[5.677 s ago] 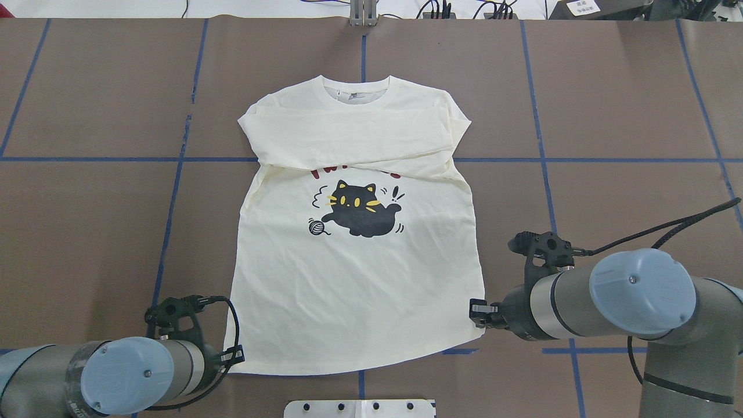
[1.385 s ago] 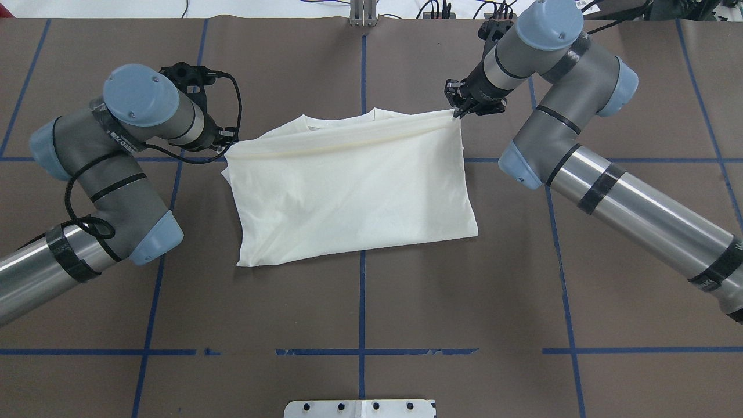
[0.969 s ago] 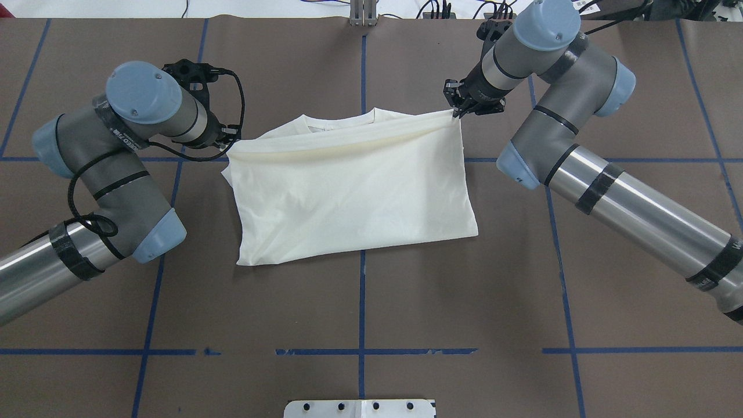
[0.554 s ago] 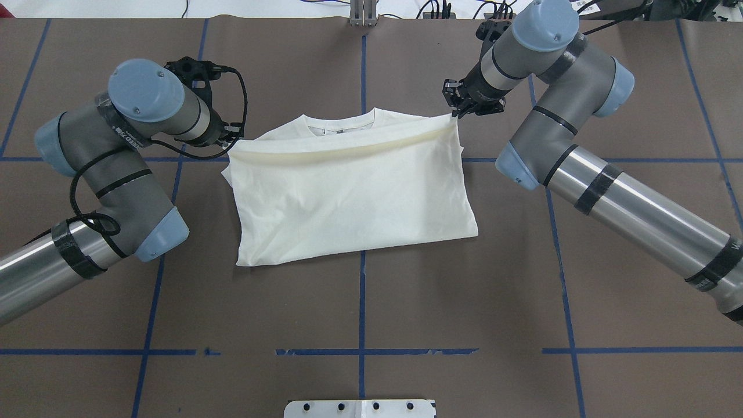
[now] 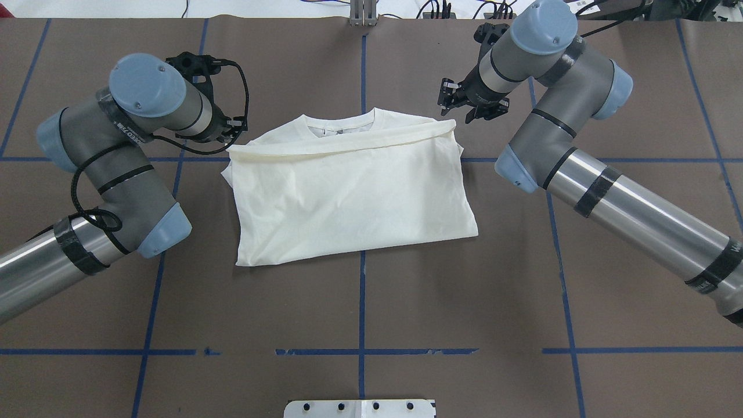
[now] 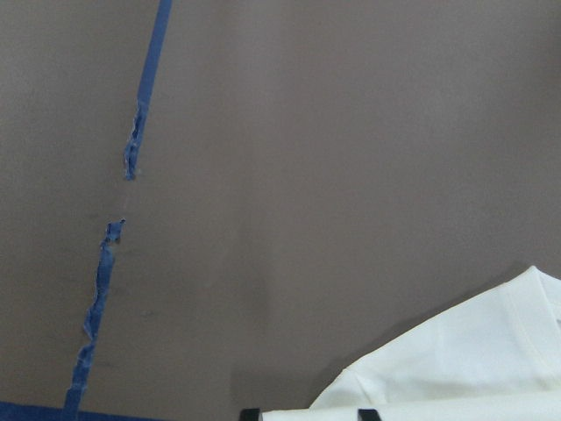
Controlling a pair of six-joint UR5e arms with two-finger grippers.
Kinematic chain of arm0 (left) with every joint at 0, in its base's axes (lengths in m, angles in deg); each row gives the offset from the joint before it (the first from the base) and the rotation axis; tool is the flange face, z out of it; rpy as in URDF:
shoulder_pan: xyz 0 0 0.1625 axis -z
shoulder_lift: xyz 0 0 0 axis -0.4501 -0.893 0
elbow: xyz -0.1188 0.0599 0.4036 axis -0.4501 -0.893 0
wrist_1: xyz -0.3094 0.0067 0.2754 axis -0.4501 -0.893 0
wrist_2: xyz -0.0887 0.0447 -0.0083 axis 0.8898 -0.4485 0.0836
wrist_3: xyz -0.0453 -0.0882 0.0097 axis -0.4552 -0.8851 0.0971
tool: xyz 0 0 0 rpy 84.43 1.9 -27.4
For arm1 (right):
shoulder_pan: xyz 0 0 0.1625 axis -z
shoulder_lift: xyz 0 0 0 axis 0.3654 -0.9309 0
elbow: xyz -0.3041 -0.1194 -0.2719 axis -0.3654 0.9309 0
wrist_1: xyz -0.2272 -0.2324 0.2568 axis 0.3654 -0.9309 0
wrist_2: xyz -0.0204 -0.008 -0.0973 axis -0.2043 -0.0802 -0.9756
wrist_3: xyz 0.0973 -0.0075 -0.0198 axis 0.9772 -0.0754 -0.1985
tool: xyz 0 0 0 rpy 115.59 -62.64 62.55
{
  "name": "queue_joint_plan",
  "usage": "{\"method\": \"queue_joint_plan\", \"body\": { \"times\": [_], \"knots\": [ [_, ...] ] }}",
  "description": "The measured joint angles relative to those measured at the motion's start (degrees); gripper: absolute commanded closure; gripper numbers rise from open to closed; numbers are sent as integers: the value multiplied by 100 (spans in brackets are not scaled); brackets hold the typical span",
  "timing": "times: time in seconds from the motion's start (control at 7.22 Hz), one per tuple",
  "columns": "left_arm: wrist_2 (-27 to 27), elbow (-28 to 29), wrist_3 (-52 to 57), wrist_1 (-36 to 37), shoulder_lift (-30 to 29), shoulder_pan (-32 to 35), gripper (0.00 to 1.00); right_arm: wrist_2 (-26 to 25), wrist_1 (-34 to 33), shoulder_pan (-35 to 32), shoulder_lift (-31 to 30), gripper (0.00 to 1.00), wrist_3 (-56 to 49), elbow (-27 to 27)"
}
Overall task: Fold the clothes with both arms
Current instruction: 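Raise the left gripper away while the right gripper moves to the folded shirt's side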
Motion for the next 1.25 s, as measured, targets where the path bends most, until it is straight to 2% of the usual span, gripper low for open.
{"method": "queue_joint_plan", "body": {
  "times": [0.42,0.69,0.97,1.25],
  "knots": [
    [21,-506,11,370,38,111,0,-102,-43,438,-936,1,171,-1160],
    [22,-970,6,790,42,116,0,-254,-45,751,-1697,9,291,-1917],
    [22,-1188,-5,970,42,117,0,-365,-45,1027,-2013,20,332,-2193],
    [22,-1238,-19,995,42,116,0,-405,-51,1252,-2040,36,338,-2189]
  ]
}}
